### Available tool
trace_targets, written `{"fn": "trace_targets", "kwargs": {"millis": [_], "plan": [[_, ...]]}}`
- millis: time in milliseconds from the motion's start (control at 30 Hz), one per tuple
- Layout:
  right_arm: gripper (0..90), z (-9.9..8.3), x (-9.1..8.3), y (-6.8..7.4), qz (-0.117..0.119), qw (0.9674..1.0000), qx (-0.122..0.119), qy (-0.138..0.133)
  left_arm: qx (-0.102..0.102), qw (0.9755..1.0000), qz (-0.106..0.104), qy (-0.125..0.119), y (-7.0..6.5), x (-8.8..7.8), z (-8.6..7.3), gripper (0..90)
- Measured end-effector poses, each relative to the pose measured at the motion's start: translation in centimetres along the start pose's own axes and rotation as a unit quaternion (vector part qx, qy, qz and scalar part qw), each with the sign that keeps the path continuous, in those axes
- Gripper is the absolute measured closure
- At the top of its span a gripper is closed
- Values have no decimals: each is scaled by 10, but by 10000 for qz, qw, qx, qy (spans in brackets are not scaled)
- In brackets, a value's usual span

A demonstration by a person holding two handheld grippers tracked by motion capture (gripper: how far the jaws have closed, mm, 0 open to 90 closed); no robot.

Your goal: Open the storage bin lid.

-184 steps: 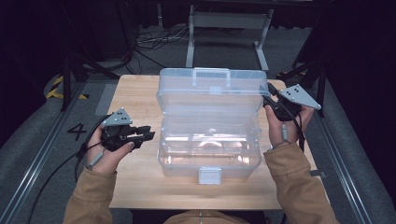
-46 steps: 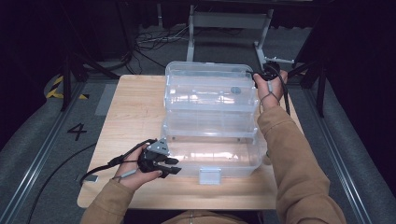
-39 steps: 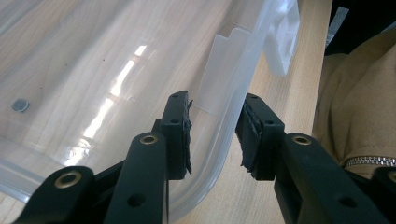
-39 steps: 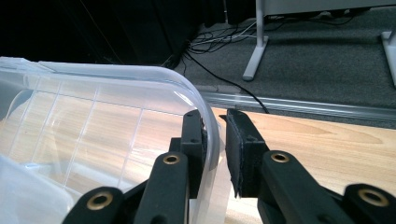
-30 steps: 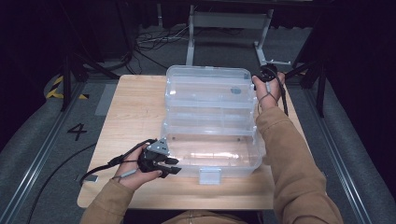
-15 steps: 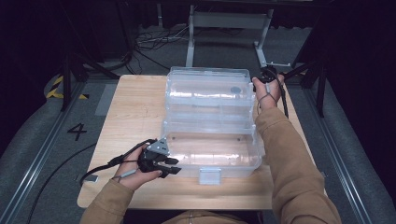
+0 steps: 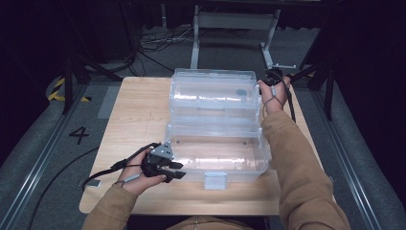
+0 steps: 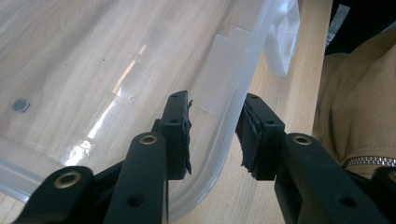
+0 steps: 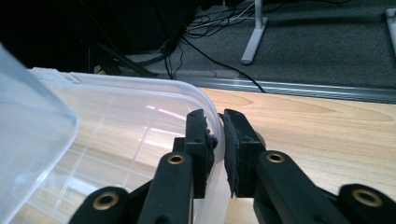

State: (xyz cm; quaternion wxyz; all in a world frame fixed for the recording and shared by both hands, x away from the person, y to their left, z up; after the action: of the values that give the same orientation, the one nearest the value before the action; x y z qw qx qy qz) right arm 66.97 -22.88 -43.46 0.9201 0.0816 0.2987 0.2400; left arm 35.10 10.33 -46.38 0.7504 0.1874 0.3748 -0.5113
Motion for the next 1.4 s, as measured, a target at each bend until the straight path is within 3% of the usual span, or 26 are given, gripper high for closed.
{"fn": "trace_targets", "kwargs": {"millis": [167, 400, 567, 633, 833, 1033, 1400], "plan": [[746, 0, -5, 2, 54, 9999, 34, -79, -25, 9999, -132, 31, 0, -2, 1, 625], [675, 5, -21, 5, 105, 9996, -99, -256, -72, 9994, -188, -267, 5, -16, 8, 600], [642, 9, -37, 11, 169, 9988, -249, -393, -129, 9991, -58, -395, 12, -27, 10, 560], [636, 11, -50, 14, 148, 9981, -403, -433, -189, 9988, -24, -442, 14, -31, 11, 542], [595, 11, -71, 17, 257, 9967, -548, -533, -398, 9974, 186, -579, 26, -42, 14, 528], [567, 7, -99, 19, 153, 9920, -1132, -536, -501, 9960, 369, -637, 38, -52, 16, 519], [542, -10, -146, 26, 401, 9874, -1333, -749, -752, 9921, 619, -793, 53, -58, 22, 506]]}}
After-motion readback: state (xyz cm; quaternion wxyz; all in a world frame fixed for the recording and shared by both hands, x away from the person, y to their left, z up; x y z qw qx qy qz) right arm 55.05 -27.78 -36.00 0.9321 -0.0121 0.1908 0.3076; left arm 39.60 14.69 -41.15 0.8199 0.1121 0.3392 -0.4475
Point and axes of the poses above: each handheld gripper's, and its own axes: x roughly forward along the jaws, z roughly out of its top, y roughly to its left, the point moved 7 cm from there along x, roughly forward along the jaws, and after that the axes turned 4 degrees about z, right-handed, at the moved point
